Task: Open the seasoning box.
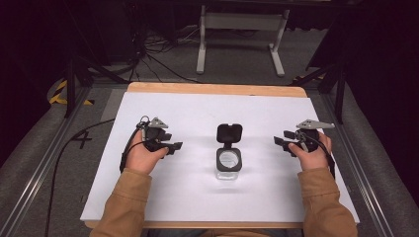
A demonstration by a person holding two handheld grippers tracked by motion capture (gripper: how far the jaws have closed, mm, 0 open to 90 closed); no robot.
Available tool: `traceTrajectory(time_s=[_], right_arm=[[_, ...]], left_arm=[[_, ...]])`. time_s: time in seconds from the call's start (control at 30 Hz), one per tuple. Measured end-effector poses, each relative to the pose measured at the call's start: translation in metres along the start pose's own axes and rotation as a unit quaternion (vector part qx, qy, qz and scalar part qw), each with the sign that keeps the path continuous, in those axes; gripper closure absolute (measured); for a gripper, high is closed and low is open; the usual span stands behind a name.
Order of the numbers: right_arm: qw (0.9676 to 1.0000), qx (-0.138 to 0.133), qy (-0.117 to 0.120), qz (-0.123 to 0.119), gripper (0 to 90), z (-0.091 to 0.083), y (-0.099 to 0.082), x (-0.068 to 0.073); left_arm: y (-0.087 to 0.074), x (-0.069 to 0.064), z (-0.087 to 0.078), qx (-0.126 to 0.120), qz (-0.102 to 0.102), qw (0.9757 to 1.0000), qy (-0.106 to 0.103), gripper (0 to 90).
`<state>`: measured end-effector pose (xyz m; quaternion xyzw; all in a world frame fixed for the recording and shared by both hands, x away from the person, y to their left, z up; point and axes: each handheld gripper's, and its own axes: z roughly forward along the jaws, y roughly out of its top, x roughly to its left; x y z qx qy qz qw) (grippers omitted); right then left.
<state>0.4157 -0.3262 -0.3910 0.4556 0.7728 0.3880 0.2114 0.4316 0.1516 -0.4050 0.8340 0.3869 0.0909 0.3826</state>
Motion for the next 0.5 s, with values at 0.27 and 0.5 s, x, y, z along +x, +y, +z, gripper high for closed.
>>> traceTrajectory(time_s=[0.27, 0.5], right_arm=[[0.9994, 0.033, -0.007, 0.008, 42.2, 0.016, -0.019, -0.020], [0.9985, 0.053, -0.006, 0.012, 40.4, 0.025, -0.027, -0.023]], left_arm=[[-0.007, 0.010, 0.014, 0.019, -0.013, 0.9997, 0.000, 35.5], [-0.009, 0.012, 0.019, 0.027, -0.018, 0.9994, -0.012, 33.3]])
